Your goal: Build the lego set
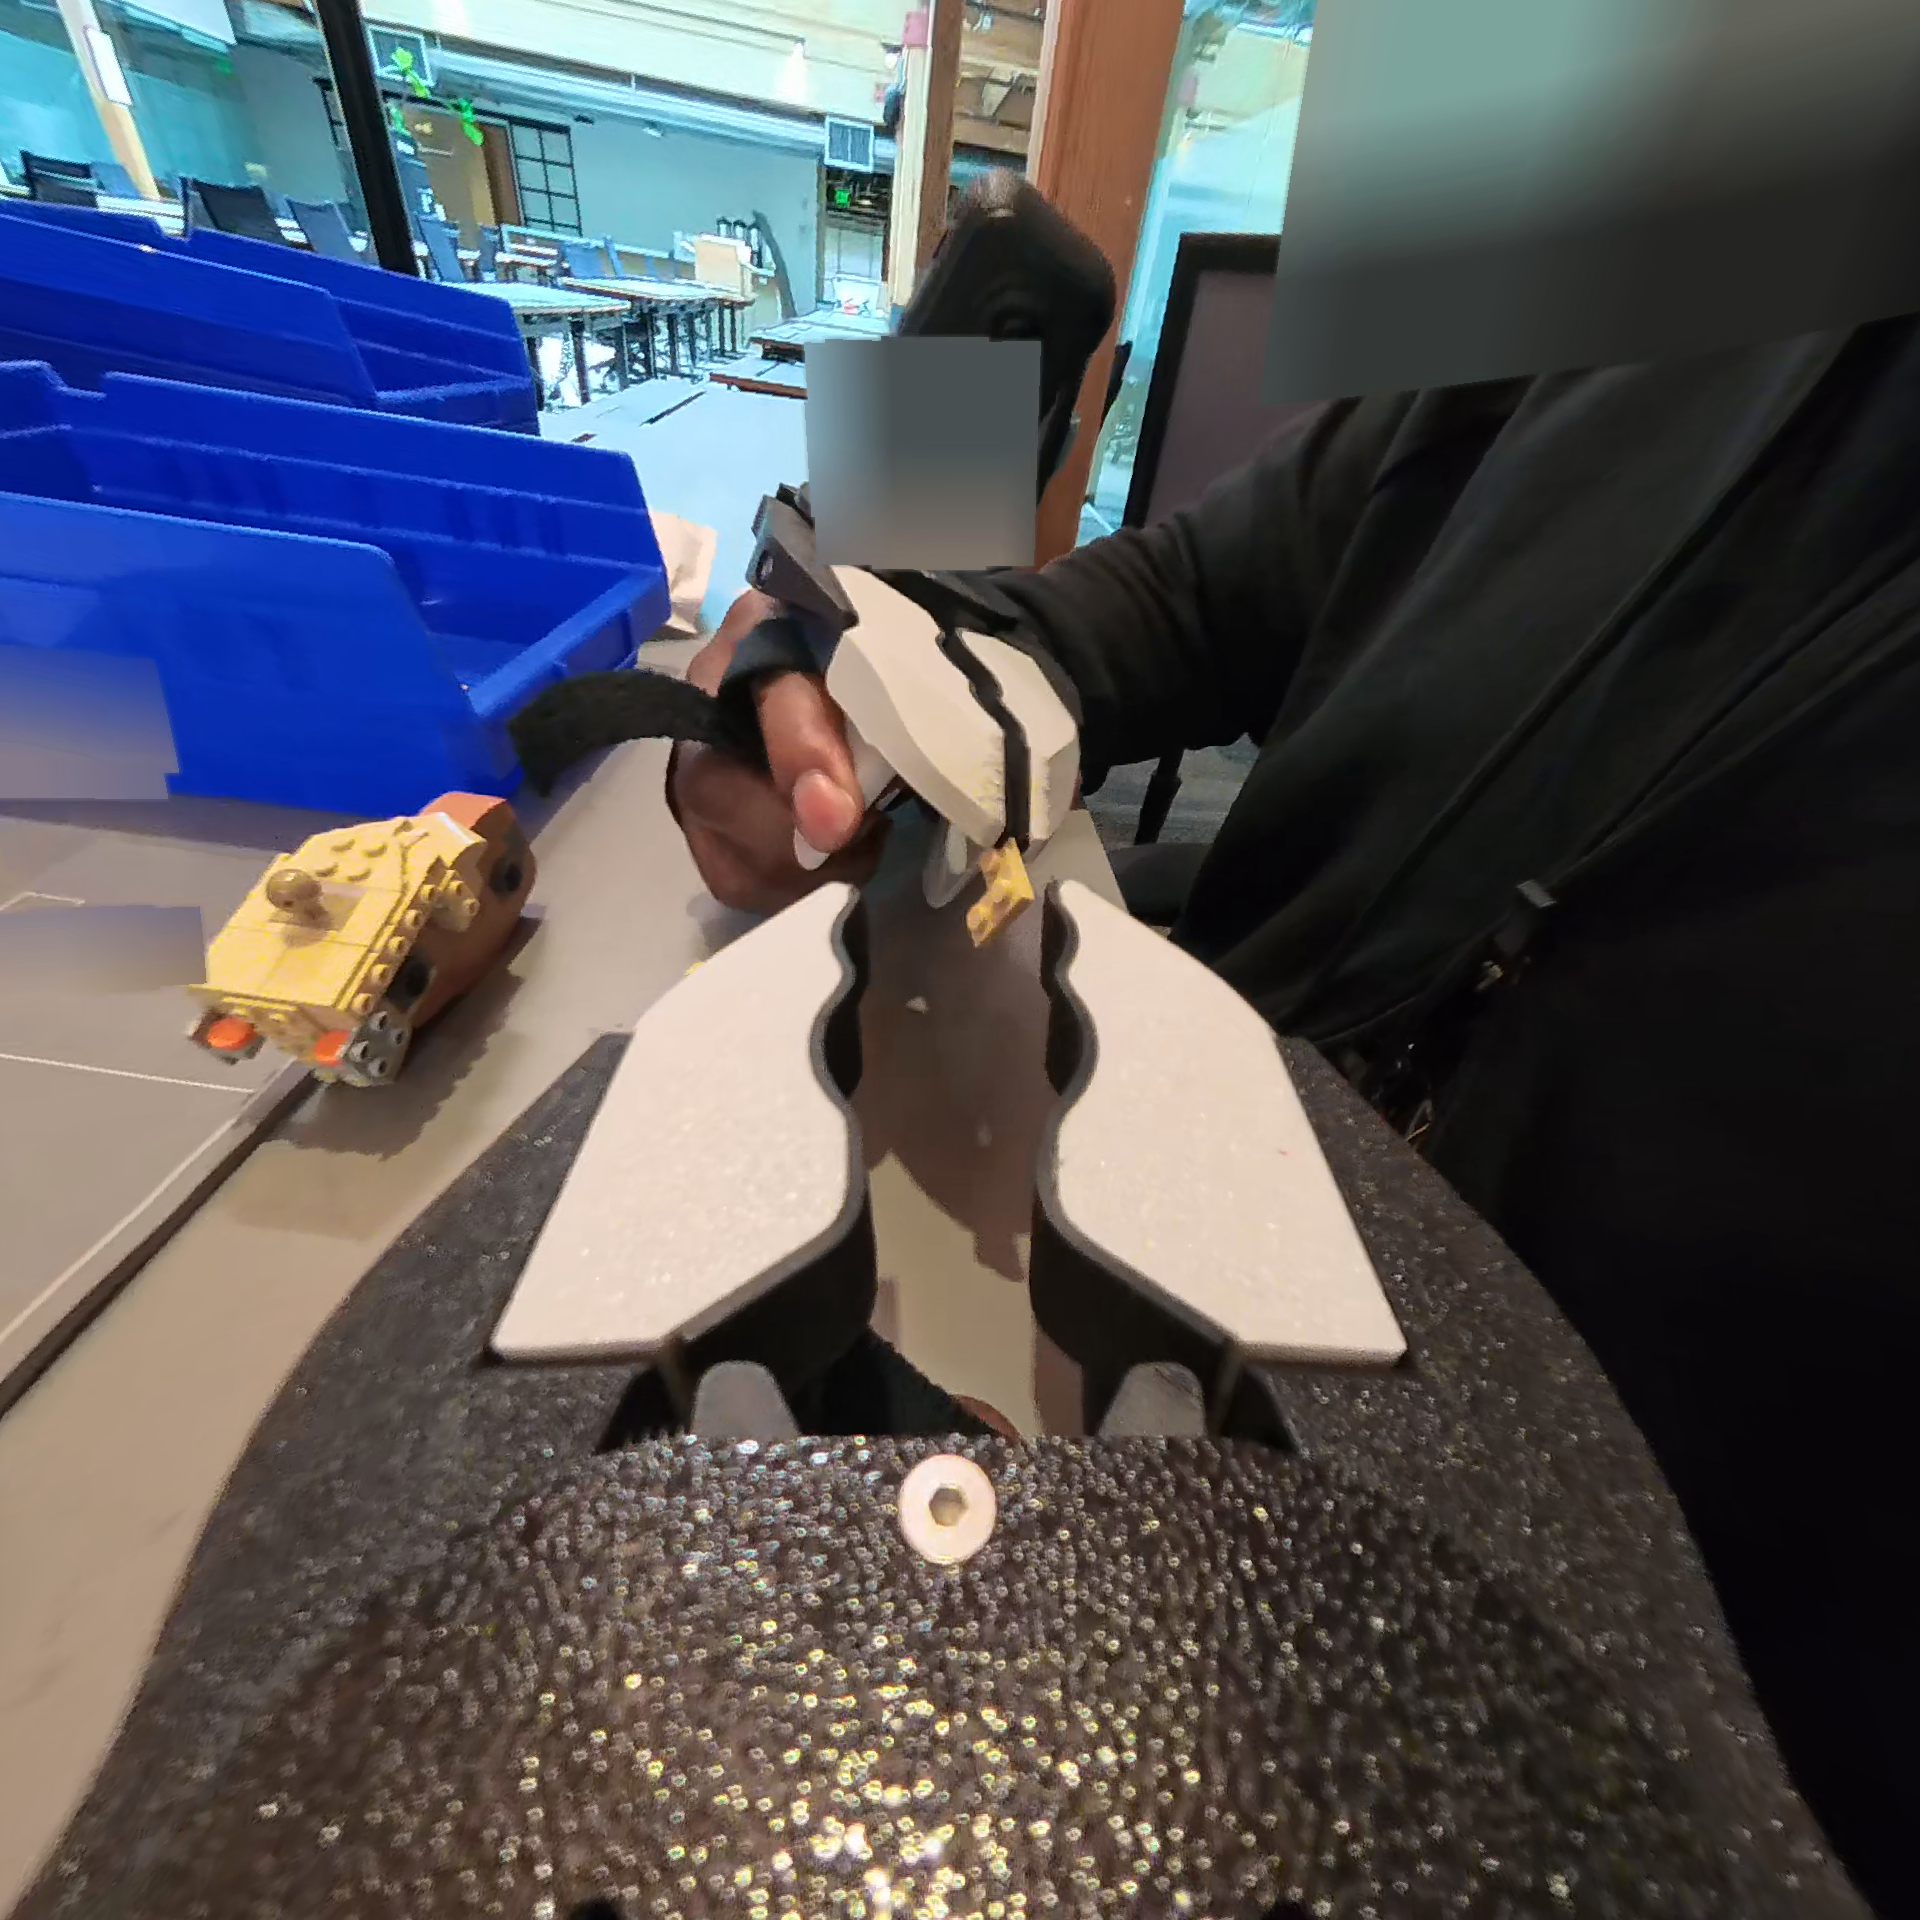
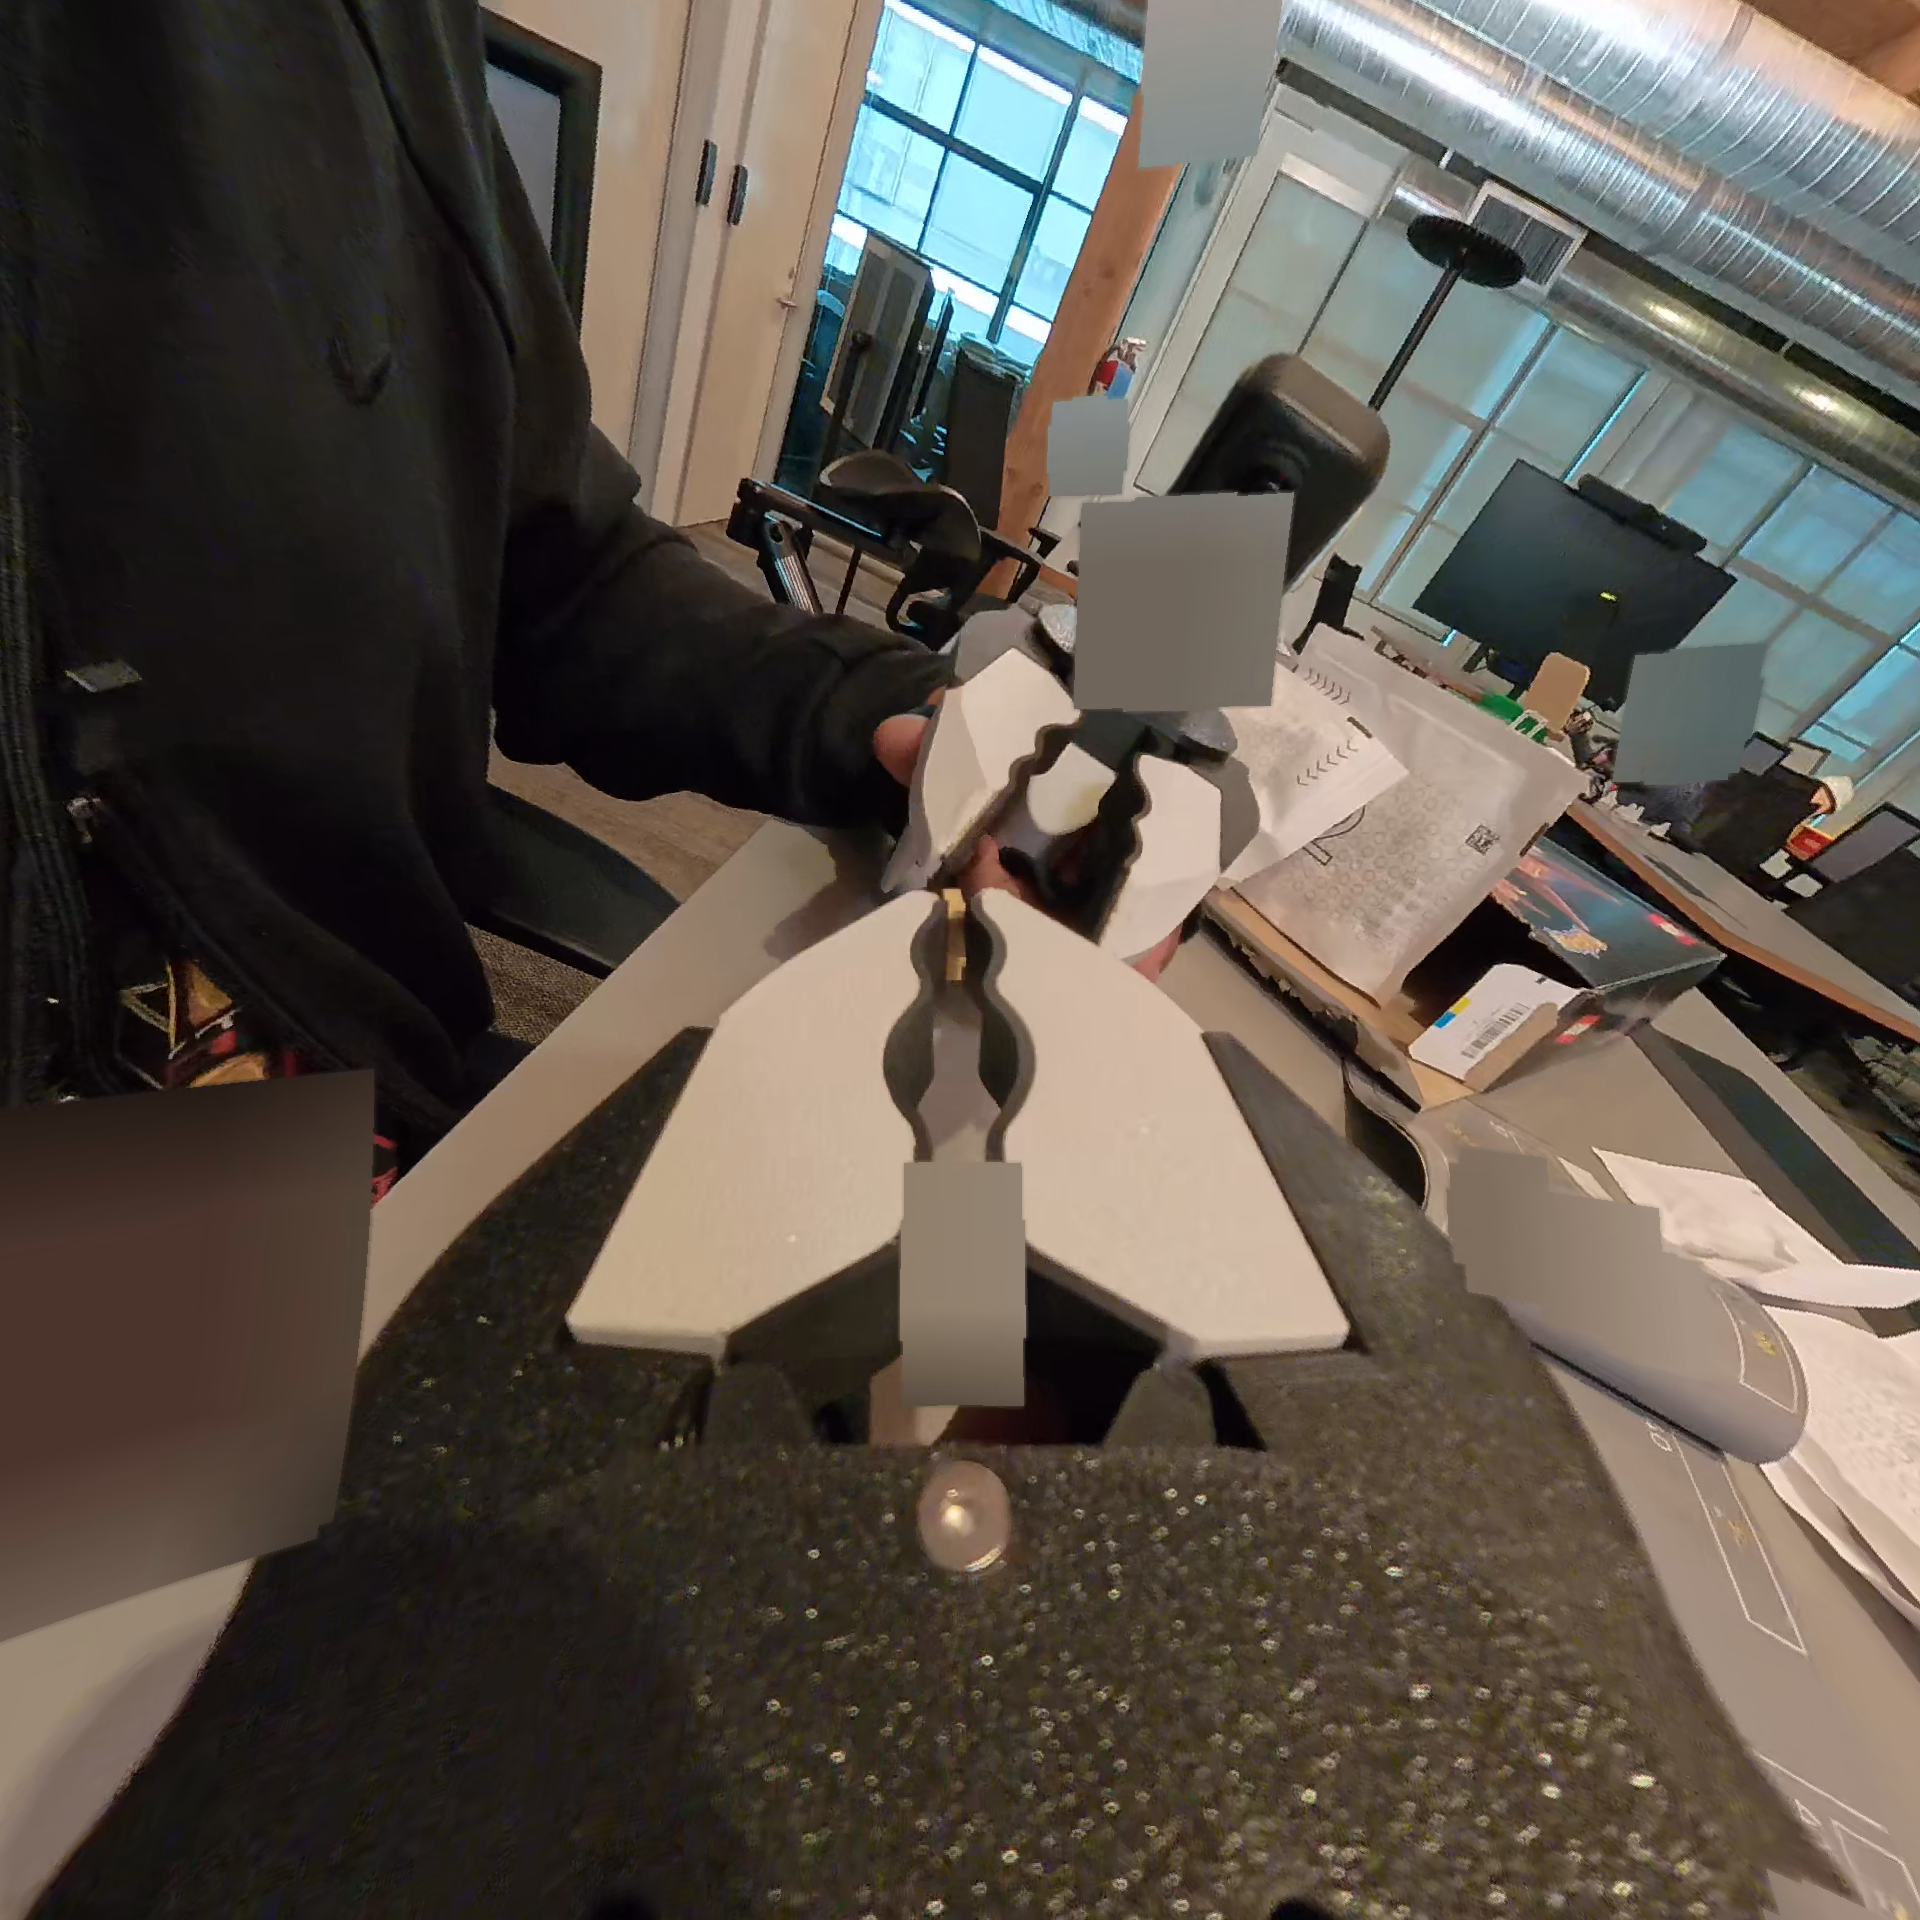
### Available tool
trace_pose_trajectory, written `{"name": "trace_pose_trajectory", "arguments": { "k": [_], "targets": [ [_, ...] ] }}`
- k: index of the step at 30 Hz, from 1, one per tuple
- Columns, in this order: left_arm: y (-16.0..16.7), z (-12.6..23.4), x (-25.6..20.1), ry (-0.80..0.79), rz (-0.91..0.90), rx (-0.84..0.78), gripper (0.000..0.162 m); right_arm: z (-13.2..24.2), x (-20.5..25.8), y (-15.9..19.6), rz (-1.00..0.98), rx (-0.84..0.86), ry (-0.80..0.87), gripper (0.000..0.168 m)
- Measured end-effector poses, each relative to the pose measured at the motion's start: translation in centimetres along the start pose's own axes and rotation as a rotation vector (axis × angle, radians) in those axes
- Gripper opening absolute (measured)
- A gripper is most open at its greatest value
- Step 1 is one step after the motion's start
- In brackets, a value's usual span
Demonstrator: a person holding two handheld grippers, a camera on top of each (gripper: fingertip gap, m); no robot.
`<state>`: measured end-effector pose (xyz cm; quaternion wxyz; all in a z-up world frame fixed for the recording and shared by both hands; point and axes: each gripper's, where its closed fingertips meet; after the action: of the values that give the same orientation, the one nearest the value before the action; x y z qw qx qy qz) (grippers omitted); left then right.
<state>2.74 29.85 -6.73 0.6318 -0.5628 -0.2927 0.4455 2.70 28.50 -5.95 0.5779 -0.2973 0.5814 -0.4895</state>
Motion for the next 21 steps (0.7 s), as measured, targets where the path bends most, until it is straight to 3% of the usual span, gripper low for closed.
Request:
{"name": "trace_pose_trajectory", "arguments": {
  "k": [13,21],
  "targets": [
    [0.1,-0.7,-1.4,0.149,0.044,0.021,0.024,0.0,0.2,-0.8,0.009,-0.051,0.007,0.002],
    [-0.1,-0.9,-1.0,0.057,-0.042,0.009,0.008,0.2,-0.3,-0.9,-0.011,-0.072,0.044,0.003]
  ]
}}
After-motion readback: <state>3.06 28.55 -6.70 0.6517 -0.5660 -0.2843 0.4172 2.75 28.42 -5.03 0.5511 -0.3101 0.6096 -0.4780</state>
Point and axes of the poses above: each gripper's, where its closed fingertips meet, z back along the fingers, y out of its underside, x = y × z across the jaws, and after that the axes turned 6 degrees about x, right-handed
